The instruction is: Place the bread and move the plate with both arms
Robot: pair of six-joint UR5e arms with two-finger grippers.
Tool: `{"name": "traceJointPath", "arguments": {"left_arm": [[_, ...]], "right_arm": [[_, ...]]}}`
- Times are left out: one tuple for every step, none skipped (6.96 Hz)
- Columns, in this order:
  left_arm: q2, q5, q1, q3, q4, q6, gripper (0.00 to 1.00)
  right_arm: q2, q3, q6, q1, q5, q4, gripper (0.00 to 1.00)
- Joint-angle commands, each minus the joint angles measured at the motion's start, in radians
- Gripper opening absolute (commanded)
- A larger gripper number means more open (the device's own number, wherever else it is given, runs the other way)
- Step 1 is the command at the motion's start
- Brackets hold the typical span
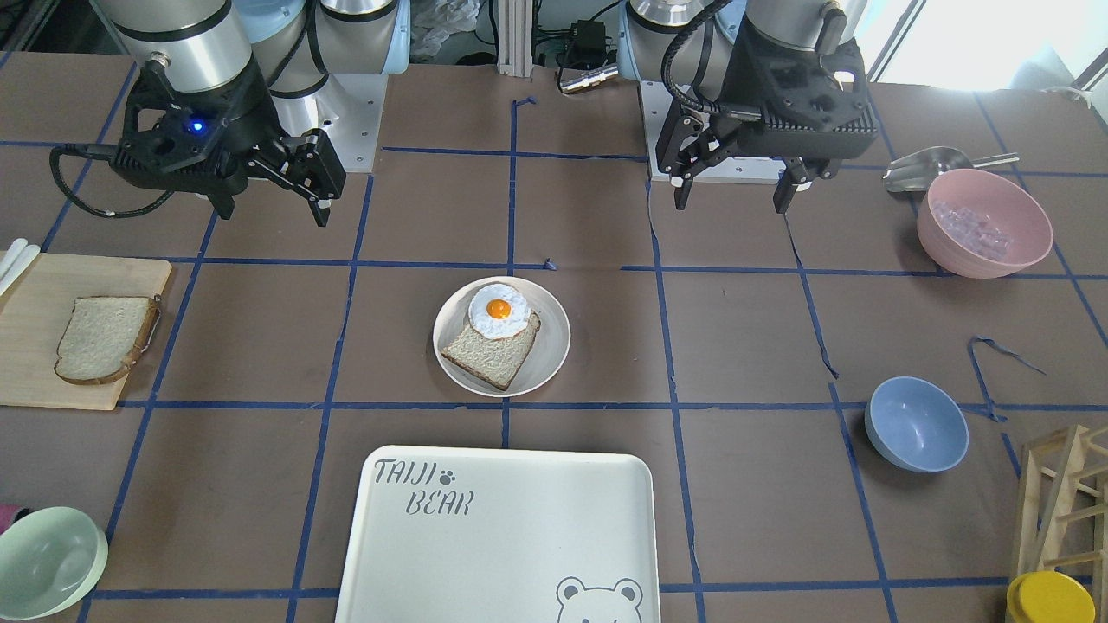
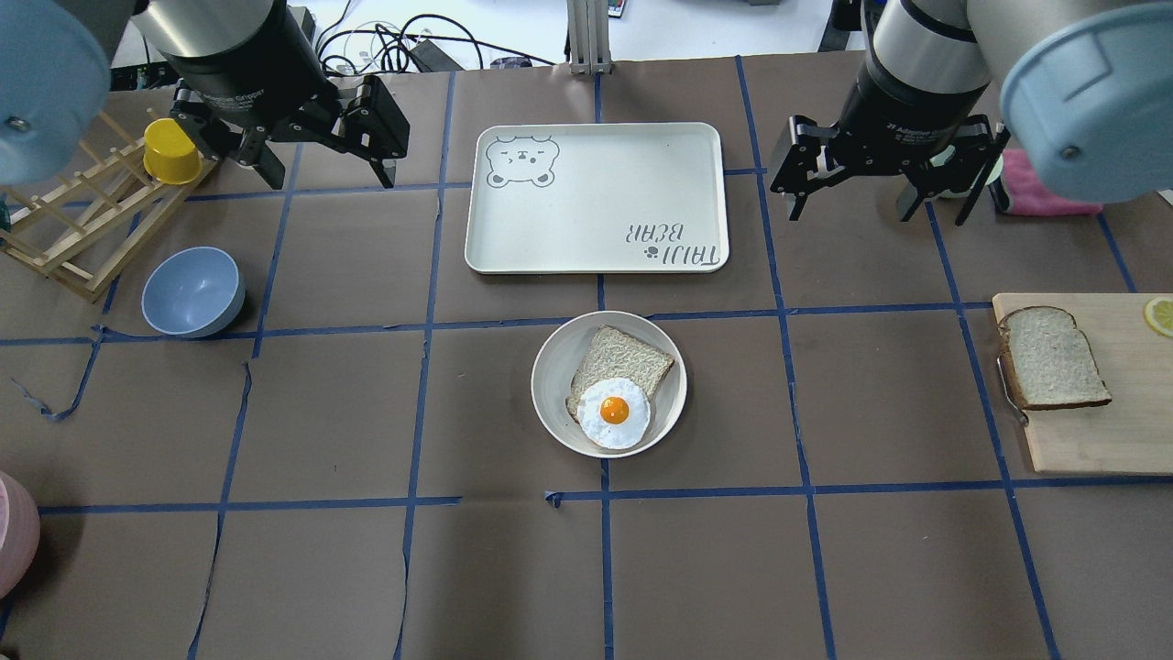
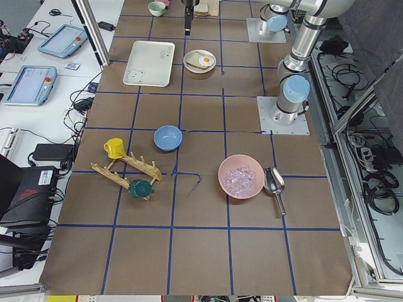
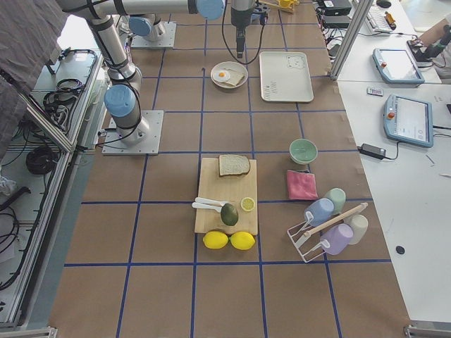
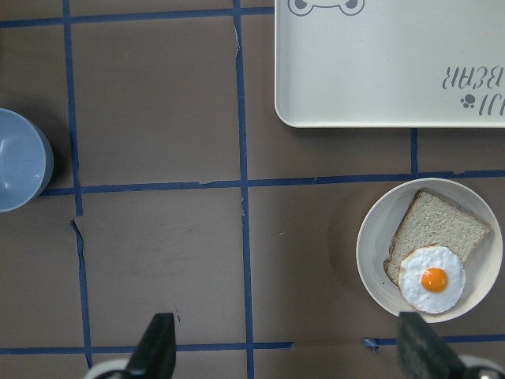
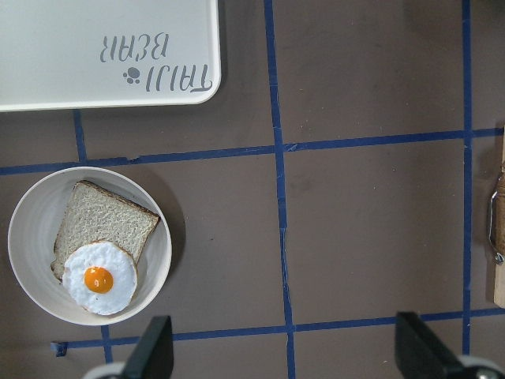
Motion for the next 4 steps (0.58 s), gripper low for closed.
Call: {"name": "traceJointPath", "arguments": {"left_arm": [[0.0,0.0,0.0,0.0,0.0,0.001,1.0],[0.0,0.0,0.0,0.0,0.0,-0.001,1.0],[0.0,0.0,0.0,0.0,-0.002,0.001,1.0],[0.002,0.0,0.0,0.0,-0.002,0.001,1.0]], "right_arm": [[0.004,0.001,-0.002,-0.039,0.0,0.006,1.0],[0.006,0.007,-0.049,-0.106,0.052,0.011,1.0],[0.004,0.025,-0.145,-0.185,0.075,0.011,1.0],[0.006,0.044,-0.202,-0.263,0.067,0.009,1.0]]}}
